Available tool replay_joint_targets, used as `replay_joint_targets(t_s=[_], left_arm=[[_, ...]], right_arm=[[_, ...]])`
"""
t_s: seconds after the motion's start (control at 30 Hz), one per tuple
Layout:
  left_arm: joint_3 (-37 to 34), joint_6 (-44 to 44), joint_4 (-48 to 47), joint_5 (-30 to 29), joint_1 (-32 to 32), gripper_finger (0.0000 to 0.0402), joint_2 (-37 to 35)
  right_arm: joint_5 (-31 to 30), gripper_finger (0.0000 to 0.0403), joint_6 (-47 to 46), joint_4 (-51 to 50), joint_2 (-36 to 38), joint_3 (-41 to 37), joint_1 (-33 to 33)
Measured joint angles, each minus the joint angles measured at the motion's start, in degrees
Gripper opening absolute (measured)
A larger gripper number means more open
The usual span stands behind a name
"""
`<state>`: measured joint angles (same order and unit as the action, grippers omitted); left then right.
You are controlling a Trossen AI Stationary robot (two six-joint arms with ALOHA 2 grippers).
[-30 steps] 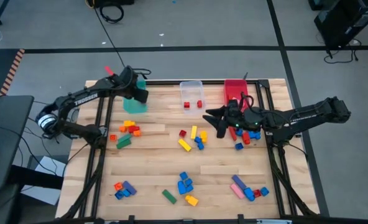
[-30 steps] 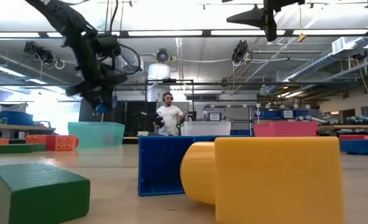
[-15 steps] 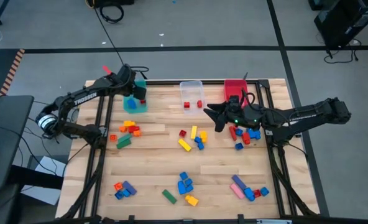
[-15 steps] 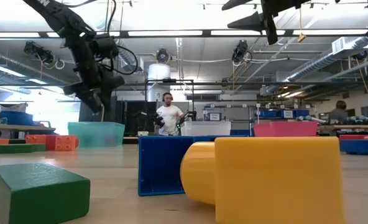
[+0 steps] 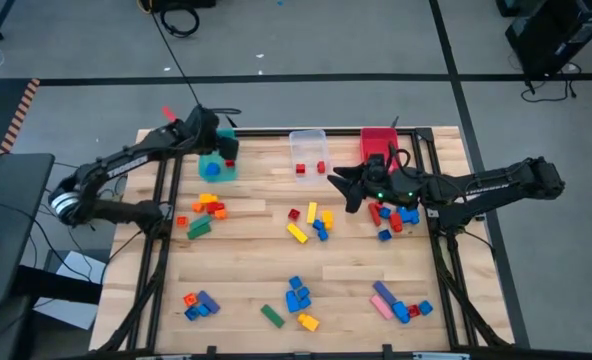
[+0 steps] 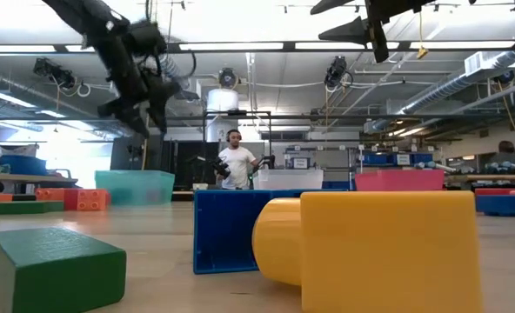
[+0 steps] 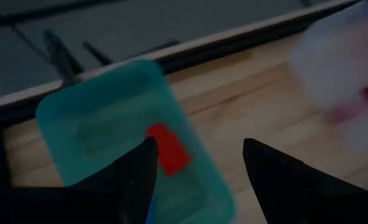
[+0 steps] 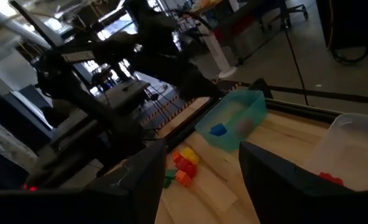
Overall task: Sort blocks by size
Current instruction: Put the red block into the red bin
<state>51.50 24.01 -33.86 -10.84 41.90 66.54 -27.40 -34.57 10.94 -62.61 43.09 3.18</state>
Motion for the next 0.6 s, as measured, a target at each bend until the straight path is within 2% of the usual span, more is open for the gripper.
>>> replay_joint_targets(t_s=[0.2,0.33,0.47,0.6], left_arm=[[0.0,8.2,0.3,-10.3,-14.4,0.0228,-7.0],[0.0,13.8,0.2,-16.0,-25.2,0.0219,-8.5],[-0.1,19.1,0.7,-21.6,-33.9,0.0218,-7.9],[-0.1,21.6,2.0,-26.6,-39.1,0.0217,-6.5]], right_arm=[[0.0,0.0221,2.6,-8.1,0.0,0.0,0.0],[1.8,0.0229,2.6,-15.7,0.0,0.0,0.1],[4.7,0.0237,-3.5,-26.3,0.0,0.1,-0.1],[7.8,0.0241,-12.0,-42.8,-0.6,2.7,-1.4]])
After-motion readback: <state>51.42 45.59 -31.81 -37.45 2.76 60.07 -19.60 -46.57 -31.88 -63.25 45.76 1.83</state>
